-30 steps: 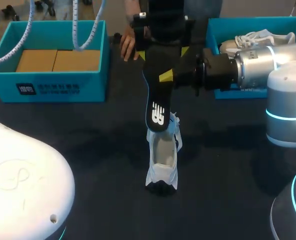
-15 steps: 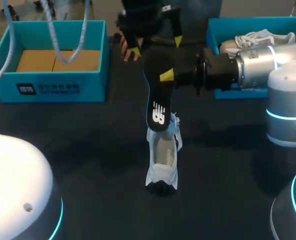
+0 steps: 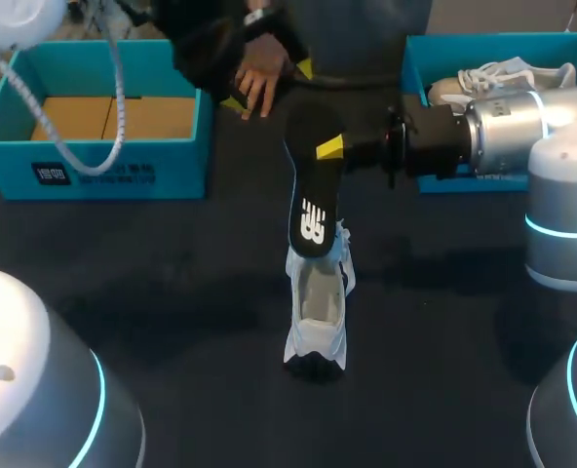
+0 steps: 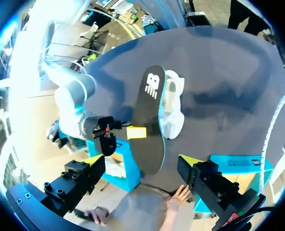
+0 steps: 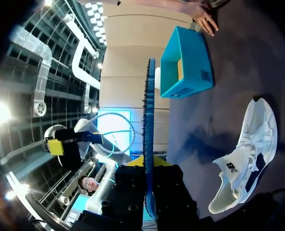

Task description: Take the shoe out of the shoebox, open the shoe tongue, remove and reinsert the insole, then place the shoe into the shoebox

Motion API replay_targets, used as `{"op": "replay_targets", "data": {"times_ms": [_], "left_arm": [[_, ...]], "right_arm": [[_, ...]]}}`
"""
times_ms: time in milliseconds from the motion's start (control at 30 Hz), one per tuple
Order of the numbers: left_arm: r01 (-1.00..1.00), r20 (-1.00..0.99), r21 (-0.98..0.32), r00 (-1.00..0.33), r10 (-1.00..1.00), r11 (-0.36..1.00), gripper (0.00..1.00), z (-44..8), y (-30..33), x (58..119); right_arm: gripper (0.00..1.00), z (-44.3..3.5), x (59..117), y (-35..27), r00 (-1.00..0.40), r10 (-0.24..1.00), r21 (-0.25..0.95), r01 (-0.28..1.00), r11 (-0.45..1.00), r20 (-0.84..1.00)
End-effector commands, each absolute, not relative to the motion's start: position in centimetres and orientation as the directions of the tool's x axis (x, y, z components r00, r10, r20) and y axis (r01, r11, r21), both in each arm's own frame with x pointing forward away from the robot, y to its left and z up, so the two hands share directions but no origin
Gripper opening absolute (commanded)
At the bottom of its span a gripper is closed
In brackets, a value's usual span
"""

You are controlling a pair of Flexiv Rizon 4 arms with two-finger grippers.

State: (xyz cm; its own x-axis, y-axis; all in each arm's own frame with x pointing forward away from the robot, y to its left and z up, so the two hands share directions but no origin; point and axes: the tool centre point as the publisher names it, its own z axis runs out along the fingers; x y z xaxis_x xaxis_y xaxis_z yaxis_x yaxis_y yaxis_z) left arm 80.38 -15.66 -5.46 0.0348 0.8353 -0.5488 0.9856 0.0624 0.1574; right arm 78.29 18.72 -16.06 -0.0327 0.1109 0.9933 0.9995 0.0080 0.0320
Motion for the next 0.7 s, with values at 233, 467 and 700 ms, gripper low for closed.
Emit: {"op": "replay_targets", "data": {"times_ms": [233,467,700], "left_arm": [[0.983,-0.867,0.175,0.132,0.481,0.046,1.00,-5.97,-13.45,79.16],[0.983,-0.867,0.175,0.132,0.481,0.046,1.00,-5.97,-13.45,79.16],[0.983,-0.867,0.175,0.132,0.481,0.046,1.00,-5.97,-13.45,79.16]], "right_arm": [[0.00,-15.97,78.21,18.50,-0.033,0.115,0.033,0.999,0.002,0.993],[0.00,-16.22,78.62,18.41,-0.045,0.109,0.044,0.999,0.011,0.993],[0.00,-16.41,78.75,18.72,-0.057,0.087,0.056,0.998,0.008,0.995]]}}
